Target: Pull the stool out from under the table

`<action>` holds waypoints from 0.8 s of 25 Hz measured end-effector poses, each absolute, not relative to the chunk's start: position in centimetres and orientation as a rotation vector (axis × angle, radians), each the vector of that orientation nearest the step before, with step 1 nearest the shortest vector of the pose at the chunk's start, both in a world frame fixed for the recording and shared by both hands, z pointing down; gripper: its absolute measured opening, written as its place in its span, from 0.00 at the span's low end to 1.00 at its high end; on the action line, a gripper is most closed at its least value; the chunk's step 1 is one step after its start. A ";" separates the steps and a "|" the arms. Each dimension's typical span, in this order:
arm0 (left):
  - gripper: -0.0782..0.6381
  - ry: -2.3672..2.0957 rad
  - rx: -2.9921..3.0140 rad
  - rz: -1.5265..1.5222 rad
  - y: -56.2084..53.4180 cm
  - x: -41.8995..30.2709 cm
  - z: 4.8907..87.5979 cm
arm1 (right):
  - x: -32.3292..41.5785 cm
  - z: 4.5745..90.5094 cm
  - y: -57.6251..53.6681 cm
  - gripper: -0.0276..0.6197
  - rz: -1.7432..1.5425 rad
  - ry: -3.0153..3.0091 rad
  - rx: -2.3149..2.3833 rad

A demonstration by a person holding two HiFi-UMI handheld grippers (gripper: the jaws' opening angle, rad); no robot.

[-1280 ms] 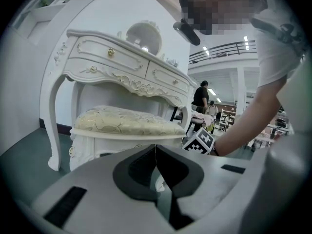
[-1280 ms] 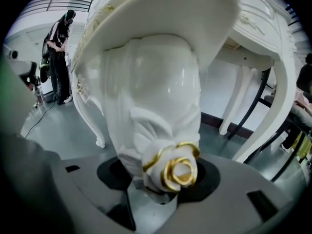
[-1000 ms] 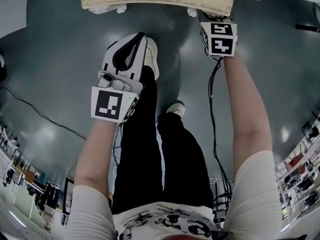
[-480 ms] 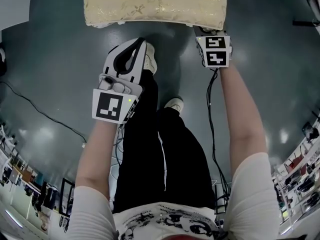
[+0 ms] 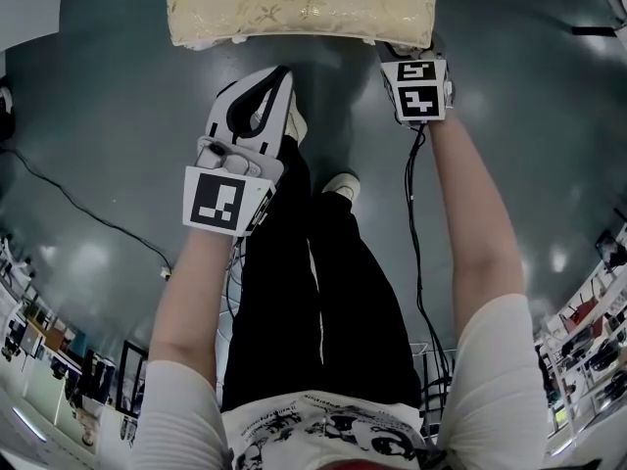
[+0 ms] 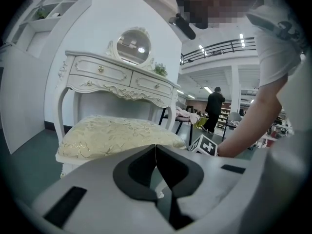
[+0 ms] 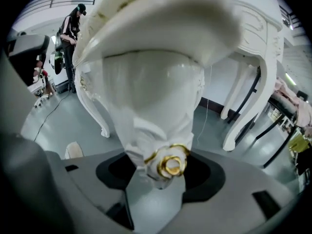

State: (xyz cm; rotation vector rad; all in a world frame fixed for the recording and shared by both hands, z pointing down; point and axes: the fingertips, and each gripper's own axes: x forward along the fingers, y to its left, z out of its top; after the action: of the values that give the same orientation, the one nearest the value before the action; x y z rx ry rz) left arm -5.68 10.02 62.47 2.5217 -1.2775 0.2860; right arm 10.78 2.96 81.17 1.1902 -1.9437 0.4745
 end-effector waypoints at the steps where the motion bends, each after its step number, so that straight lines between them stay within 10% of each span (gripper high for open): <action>1: 0.14 -1.283 2.517 0.280 10.2 -5.8 62.1 | 11.0 80.8 3.2 0.46 0.463 -1.917 1.209; 7: 0.14 -1.255 2.481 0.277 11.7 -5.9 60.9 | 11.9 77.7 6.2 0.44 0.563 -1.778 1.322; 13: 0.14 -1.217 2.510 0.316 9.8 -5.8 57.7 | 13.2 71.5 7.2 0.10 0.665 -1.719 1.472; 20: 0.14 -1.241 2.516 0.295 5.3 -6.6 50.9 | 10.3 61.0 5.9 0.07 0.658 -1.845 1.472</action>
State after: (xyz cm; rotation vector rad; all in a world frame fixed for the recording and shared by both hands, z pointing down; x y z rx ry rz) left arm -6.63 5.26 50.86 2.5157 -1.2405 0.2947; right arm 10.27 5.92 61.00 1.4715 -1.8449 0.6576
